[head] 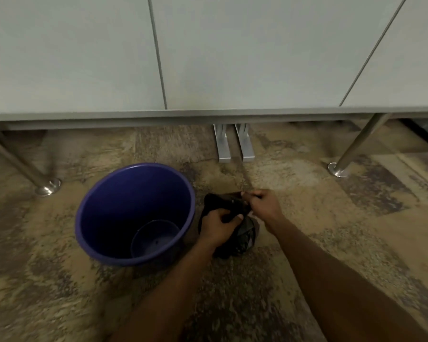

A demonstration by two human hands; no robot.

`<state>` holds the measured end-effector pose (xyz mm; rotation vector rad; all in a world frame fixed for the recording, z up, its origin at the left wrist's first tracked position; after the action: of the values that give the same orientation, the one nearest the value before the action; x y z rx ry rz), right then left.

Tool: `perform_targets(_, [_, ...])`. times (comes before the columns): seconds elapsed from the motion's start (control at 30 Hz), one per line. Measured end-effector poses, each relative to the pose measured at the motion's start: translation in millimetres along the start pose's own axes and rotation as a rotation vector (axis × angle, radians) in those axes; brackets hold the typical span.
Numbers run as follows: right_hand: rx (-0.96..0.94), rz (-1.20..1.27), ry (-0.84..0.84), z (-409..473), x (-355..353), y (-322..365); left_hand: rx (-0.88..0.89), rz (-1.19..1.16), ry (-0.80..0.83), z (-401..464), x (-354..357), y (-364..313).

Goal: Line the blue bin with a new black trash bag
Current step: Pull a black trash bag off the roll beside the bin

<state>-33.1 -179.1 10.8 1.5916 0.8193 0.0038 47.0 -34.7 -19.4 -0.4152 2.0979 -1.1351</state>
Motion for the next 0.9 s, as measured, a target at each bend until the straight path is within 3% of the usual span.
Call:
perform_targets(0.23, [-0.101,0.155,0.202,-18,-41,103,0.127,-0.211,-0.087,-21,-44,-59])
perform_targets(0.4, [-0.152,0.211,0.225,-28,-57,146,0.190,-0.286,-0.129,-38,-85,-74])
perform_targets(0.53, [-0.176,0.220,0.308,-41,-60,175,0.356,-0.126,-0.383,-53,-126,-87])
perform_targets(0.7, [-0.320,0.206,0.442,-68,-63,225,0.492,0.116,-0.254,-56,-144,-101])
perform_targets(0.8, [-0.392,0.226,0.442,-79,-68,256,0.547,0.261,-0.339,-63,-153,-102])
perform_targets(0.9, [-0.438,0.217,0.353,-85,-76,280,0.587,0.198,-0.375,-68,-174,-107])
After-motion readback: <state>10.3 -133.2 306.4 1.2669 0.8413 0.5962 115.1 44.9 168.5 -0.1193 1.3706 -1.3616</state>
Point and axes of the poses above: each hand's wrist, its own z-axis towards the middle knuckle, its own x-axis out of the palm, y = z × x, the point moved 4 cm from there along z, towards the middle knuckle, and after that the axes turned 6 degrees about -y, right-handed, at the moved point
